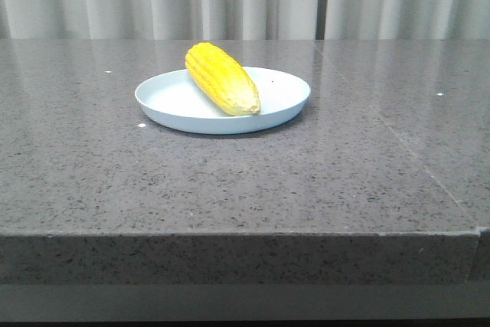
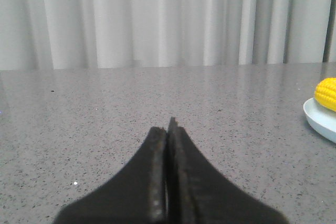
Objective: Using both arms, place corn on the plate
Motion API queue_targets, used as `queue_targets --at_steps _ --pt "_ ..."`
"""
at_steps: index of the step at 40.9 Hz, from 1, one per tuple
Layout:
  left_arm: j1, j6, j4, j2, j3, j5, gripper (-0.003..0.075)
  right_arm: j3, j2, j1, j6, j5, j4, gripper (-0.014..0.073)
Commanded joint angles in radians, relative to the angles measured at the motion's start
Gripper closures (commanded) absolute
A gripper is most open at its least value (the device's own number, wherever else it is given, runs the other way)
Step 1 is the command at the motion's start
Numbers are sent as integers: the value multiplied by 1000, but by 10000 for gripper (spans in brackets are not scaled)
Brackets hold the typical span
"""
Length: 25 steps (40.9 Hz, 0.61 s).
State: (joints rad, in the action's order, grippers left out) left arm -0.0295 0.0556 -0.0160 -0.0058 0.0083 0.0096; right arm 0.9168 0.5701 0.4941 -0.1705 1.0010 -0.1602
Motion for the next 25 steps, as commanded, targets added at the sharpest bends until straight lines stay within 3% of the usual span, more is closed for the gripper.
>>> queue_targets --at_steps 1,25 --pt "-3 3 -1 -18 23 -77 741 24 2 -5 -5 -68 -8 663" --pt "-3 3 -1 -18 23 -77 741 4 -15 -12 -5 -80 -9 663"
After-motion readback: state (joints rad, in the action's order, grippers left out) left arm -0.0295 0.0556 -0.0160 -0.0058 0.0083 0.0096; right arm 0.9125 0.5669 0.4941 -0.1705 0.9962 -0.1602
